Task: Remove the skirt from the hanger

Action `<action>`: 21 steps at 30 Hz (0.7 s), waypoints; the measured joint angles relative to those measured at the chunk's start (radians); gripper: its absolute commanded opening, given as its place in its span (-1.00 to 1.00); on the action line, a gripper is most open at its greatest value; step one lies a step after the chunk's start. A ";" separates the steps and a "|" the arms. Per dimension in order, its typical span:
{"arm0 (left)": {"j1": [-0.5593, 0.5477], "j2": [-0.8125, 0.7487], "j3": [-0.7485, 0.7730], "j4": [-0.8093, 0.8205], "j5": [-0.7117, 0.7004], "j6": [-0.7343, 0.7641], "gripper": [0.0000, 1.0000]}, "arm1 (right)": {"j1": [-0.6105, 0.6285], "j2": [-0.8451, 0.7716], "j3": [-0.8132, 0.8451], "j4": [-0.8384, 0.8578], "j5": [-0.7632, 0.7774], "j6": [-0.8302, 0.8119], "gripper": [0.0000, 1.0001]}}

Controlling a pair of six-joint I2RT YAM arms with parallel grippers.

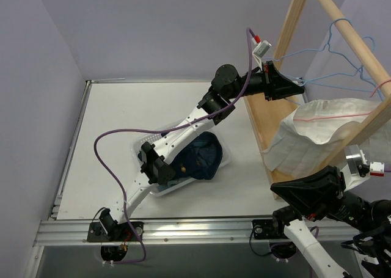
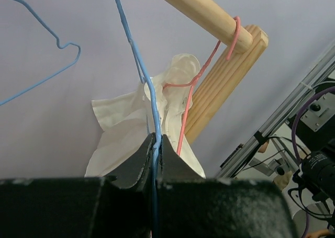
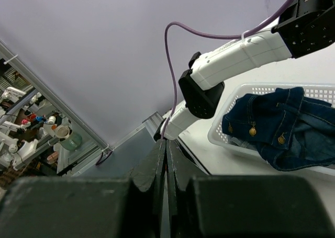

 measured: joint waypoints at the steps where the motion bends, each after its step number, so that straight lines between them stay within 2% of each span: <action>1: 0.000 0.005 0.000 0.009 -0.011 -0.013 -0.95 | -0.001 0.000 -0.003 -0.001 0.000 -0.001 -1.00; 13: 0.003 0.038 0.002 0.116 -0.056 -0.148 -0.95 | -0.002 0.000 -0.014 -0.014 0.007 -0.008 -1.00; 21: -0.018 0.051 0.002 0.137 0.040 -0.065 -0.95 | -0.008 -0.011 -0.027 -0.024 0.008 -0.008 -1.00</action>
